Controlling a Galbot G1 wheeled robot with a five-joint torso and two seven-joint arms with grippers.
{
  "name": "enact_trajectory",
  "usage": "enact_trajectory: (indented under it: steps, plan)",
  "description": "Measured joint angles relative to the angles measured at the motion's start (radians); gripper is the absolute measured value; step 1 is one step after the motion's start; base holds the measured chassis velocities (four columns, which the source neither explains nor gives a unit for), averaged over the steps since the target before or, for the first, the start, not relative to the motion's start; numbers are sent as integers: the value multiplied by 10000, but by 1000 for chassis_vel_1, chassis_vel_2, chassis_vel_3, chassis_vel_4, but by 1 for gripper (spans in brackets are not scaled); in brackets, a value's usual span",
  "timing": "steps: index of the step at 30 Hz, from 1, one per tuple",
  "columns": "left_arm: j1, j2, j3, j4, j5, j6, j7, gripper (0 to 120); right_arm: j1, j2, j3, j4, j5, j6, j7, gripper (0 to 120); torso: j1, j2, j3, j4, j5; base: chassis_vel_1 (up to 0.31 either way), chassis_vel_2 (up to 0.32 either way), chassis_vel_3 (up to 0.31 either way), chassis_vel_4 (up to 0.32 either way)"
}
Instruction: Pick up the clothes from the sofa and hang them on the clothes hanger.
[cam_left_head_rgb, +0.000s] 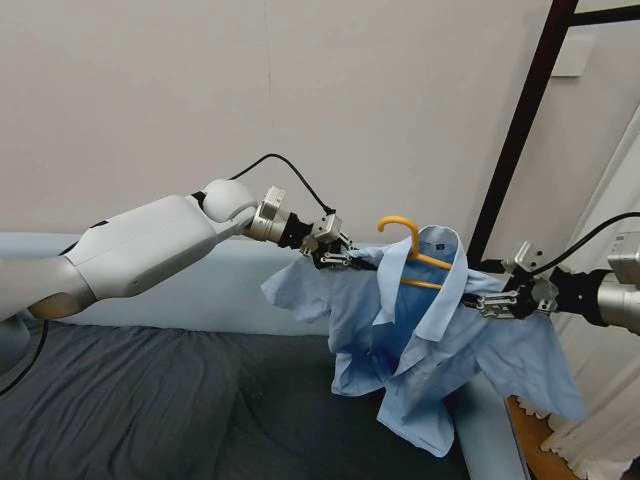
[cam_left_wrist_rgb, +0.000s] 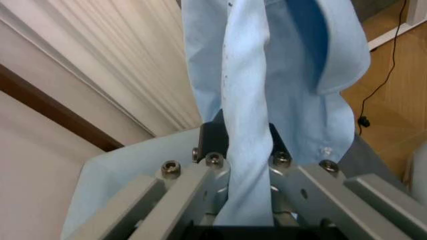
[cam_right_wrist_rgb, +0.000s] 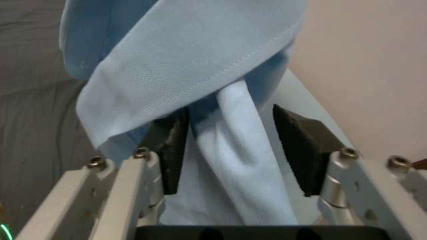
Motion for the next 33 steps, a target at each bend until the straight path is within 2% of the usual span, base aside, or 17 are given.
enact_trajectory:
  steps: [3, 5, 7, 11, 22, 24, 28, 29, 33]
  plan:
    - [39, 63, 4, -71, 15, 0, -18, 1, 0, -1, -1, 56, 54, -1, -18, 42, 0, 0, 0, 0, 0, 0, 0, 0, 0]
    - [87, 145, 6, -147, 37, 0, -19, 1, -3, -1, -13, 91, 65, -1, -23, 30, 0, 0, 0, 2, -2, 0, 0, 0, 0]
    - [100, 174, 6, -171, 60, -5, -19, 1, -4, -2, -21, 107, 65, 1, -23, 27, 0, 0, 0, 2, -2, 0, 0, 0, 0]
    - [119, 230, 5, -250, 98, -20, -103, 1, -7, 24, -40, 219, 191, 1, -13, 10, 0, 0, 0, 1, -1, 0, 0, 0, 0]
    - [288, 292, -81, -290, 122, -14, -303, 2, -7, 207, -202, 305, 221, -1, 129, 9, 0, 0, 0, 0, -2, 0, 0, 0, 0]
    - [310, 334, -131, -338, 100, -8, -342, 7, -7, 247, -233, 307, 256, 0, 181, 9, 0, 0, 1, 1, -1, 0, 0, 0, 0]
    - [379, 588, -420, -594, 62, 12, -507, 25, -4, 454, -280, 262, 633, -85, 505, 8, 0, 0, 1, 1, -2, 0, 0, 0, 0]
    - [379, 588, -420, -594, 62, 12, -507, 25, -4, 454, -280, 262, 633, -85, 505, 8, 0, 0, 1, 1, -2, 0, 0, 0, 0]
    - [377, 862, -574, -782, 103, 18, -653, 43, 39, 662, -281, 123, 938, -126, 686, 8, 0, 0, 0, 0, -1, 0, 0, 0, 0]
